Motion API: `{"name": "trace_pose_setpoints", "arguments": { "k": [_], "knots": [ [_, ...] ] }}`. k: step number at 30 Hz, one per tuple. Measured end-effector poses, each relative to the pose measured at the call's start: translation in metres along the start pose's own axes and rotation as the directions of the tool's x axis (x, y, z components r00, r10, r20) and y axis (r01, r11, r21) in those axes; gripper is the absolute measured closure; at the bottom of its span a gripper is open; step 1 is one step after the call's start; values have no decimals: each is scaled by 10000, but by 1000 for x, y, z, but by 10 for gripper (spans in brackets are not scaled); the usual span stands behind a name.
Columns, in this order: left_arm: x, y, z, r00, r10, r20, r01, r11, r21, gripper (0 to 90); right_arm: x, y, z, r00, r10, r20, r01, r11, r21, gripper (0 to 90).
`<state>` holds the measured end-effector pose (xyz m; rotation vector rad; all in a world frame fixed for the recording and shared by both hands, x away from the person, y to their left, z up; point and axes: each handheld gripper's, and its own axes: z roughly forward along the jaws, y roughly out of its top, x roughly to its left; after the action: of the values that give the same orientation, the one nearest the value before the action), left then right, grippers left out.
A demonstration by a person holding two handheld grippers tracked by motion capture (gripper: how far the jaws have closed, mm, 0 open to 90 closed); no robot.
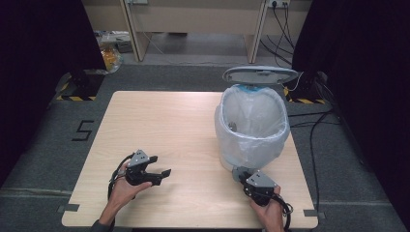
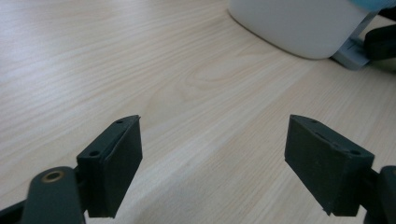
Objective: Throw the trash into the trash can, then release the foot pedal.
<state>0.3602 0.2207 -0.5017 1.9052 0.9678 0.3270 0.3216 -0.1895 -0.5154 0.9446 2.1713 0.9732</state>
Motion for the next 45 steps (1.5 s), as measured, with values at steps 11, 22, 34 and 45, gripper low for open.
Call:
{"name": "trace_pose_setpoints", "arguments": {
  "k": [11, 22, 34, 45],
  "knots": [
    [-1, -14, 3, 9990, 235, -384, -203, 9963, 830, 164, 0, 0, 0, 10000, -1, 1, 1, 10000, -1, 740],
    [-2, -20, 7, 9975, 430, -563, -347, 9894, 1409, 163, 0, 0, 0, 10000, -1, 1, 1, 10000, -1, 740],
    [-6, -23, 9, 9934, 769, -851, -620, 9842, 1657, 142, 0, 0, 0, 10000, 0, 6, 0, 10000, -2, 740],
    [-6, -23, 9, 9935, 748, -856, -598, 9843, 1659, 143, 0, -1, -2, 9990, 101, 430, -90, 9996, -254, 596]
  ]
}}
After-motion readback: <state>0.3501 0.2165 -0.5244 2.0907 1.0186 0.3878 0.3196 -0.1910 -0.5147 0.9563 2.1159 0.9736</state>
